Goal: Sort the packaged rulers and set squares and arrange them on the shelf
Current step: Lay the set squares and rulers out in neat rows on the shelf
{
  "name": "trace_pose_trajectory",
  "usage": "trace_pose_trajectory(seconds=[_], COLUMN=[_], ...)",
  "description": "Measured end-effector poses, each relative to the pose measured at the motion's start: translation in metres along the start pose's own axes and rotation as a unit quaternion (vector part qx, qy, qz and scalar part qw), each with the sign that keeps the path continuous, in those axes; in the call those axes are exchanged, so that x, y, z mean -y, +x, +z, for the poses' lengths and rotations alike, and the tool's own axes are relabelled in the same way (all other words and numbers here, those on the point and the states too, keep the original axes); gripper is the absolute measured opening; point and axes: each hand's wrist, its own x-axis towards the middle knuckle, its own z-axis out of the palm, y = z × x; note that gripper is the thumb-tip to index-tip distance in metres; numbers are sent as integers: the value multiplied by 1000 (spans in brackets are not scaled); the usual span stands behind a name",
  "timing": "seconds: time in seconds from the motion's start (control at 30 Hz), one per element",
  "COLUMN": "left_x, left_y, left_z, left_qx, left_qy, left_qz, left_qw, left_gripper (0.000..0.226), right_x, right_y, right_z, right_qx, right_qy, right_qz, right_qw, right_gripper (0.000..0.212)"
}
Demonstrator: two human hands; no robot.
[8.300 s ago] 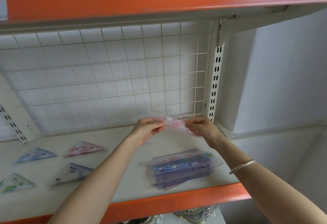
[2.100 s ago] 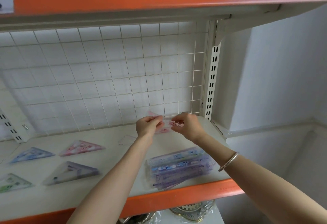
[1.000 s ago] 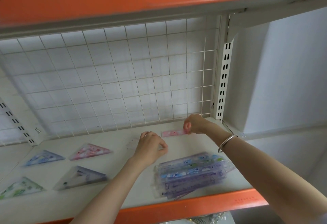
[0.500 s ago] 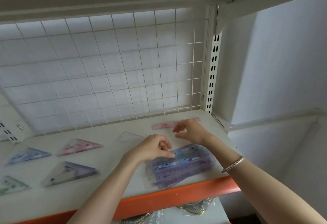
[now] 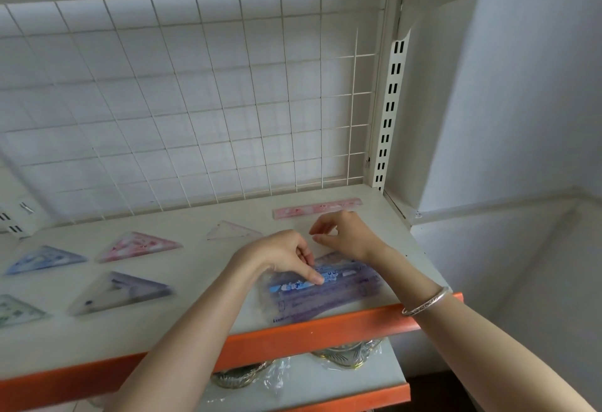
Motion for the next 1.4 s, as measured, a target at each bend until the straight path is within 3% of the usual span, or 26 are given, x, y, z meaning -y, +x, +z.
trace_pose_trajectory(seconds=[0.4, 0.63, 0.9, 1.17, 1.3, 1.4], left_x=[-4, 12, 15, 25, 25, 27], left_y=[3, 6, 5, 6, 1, -2], left_z=[-12, -4, -4, -6, -8, -11], left_qx=[35, -60, -87, -26, 18, 46], left_qy=[-147, -238, -195, -261, -253, -229], left_qz=[-8, -7, -39, -2, 18, 27], left_qw=[988, 969, 976, 965, 967, 972], left_gripper=[25, 24, 23, 9, 20, 47], right_x=[-11, -17, -24, -24, -23, -22], right_y=[1, -2, -3, -3, -2, -3], right_z=[-9, -6, -1, 3, 4, 5], right_qx=[-46, -115, -137, -123, -115, -118], right_qy=[58, 87, 54, -41, -68, -78], right_qz=[37, 69, 60, 53, 64, 74], right_qw=[997, 987, 987, 990, 989, 987], right_gripper=[17, 24, 19, 28, 33, 32])
